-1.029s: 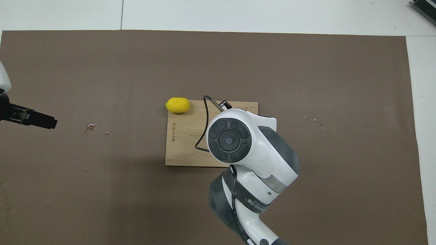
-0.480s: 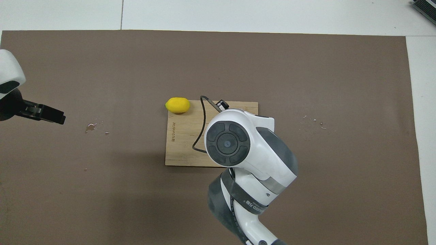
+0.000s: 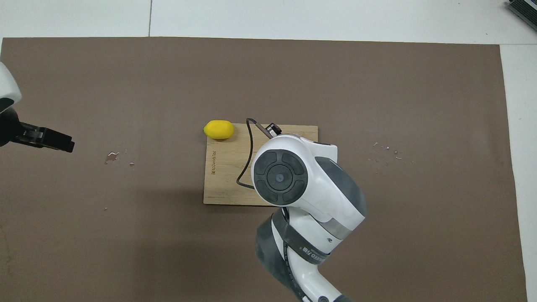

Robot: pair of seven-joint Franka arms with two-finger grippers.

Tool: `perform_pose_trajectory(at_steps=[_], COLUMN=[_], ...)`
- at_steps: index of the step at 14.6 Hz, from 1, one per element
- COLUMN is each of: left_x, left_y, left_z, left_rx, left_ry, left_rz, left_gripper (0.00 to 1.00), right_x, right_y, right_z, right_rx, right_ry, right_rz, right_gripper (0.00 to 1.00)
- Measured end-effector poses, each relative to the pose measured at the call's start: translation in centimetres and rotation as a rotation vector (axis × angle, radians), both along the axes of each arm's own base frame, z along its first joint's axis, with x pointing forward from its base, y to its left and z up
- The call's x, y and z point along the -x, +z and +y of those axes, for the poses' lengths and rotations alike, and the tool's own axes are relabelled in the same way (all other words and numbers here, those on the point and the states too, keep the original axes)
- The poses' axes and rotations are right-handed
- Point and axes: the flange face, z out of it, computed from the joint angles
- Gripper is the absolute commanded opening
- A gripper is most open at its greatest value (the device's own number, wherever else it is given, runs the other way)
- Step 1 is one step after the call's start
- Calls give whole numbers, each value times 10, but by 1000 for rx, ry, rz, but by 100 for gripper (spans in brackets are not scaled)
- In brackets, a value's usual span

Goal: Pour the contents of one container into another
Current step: 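Tilt the glass cup with the right gripper to pour into the metal cup, then turn the glass cup upright and carry it back with the right gripper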

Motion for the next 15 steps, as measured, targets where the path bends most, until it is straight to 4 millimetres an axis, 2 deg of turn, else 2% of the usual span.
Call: perform_pose_trajectory(at_steps=[6,15], left_x=[0,0], left_y=[0,1], left_z=[0,0], left_rx=[0,-1], left_ry=[5,11], left_rz=[0,-2], left_gripper=[100,100], right_x=[-6,-30], right_y=[-4,-7], right_z=[3,-33], right_rx=[-104,-253], right_ry=[-94,-263], right_rz=[0,99], right_gripper=[0,0])
